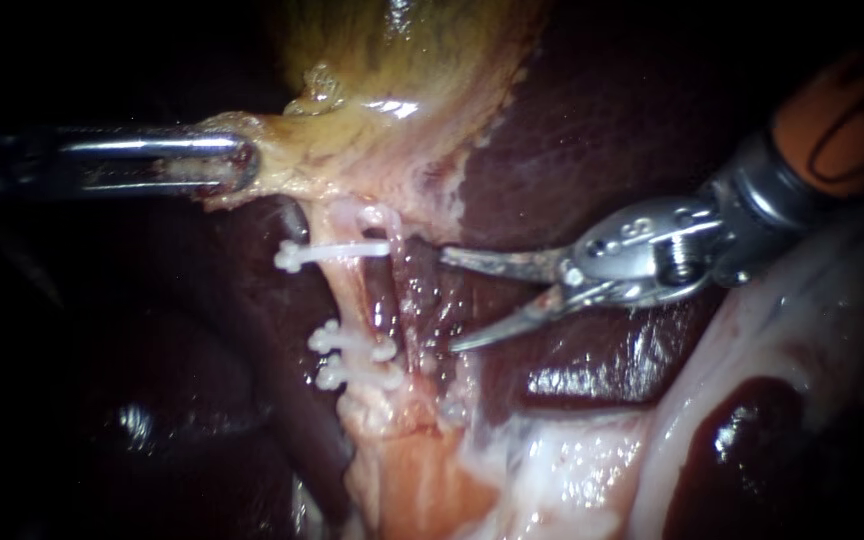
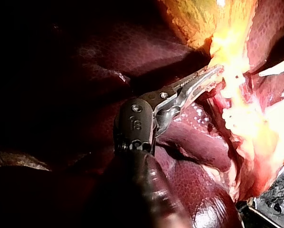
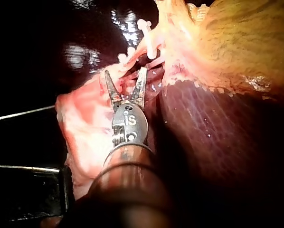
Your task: Go to the cutting position left tube
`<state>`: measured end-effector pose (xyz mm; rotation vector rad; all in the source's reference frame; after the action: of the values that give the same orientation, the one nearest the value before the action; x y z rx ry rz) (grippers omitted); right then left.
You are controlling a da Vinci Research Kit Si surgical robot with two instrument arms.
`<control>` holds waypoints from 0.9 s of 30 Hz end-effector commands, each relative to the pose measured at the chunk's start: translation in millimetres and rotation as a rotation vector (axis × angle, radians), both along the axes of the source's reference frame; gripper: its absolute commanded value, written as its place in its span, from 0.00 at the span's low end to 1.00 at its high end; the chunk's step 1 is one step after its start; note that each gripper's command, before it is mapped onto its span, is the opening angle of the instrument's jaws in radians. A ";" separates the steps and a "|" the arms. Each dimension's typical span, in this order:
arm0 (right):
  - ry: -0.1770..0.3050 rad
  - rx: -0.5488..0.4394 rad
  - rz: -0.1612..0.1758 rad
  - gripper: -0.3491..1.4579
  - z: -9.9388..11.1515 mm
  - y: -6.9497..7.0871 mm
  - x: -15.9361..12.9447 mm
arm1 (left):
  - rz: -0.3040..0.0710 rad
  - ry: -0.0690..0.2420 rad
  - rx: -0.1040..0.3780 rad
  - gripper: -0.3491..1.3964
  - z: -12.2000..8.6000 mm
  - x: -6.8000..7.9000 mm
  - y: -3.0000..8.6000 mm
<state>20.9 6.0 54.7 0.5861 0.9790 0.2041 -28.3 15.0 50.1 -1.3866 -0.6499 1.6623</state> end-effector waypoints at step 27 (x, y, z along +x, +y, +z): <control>0.003 0.132 -0.025 0.98 8.3 -0.8 6.4 | -0.001 0.001 -0.001 0.00 0.1 -0.2 -0.1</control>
<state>27.6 5.2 63.0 0.7200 0.9665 0.2467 -28.4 14.9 50.1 -1.3869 -0.6479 1.6628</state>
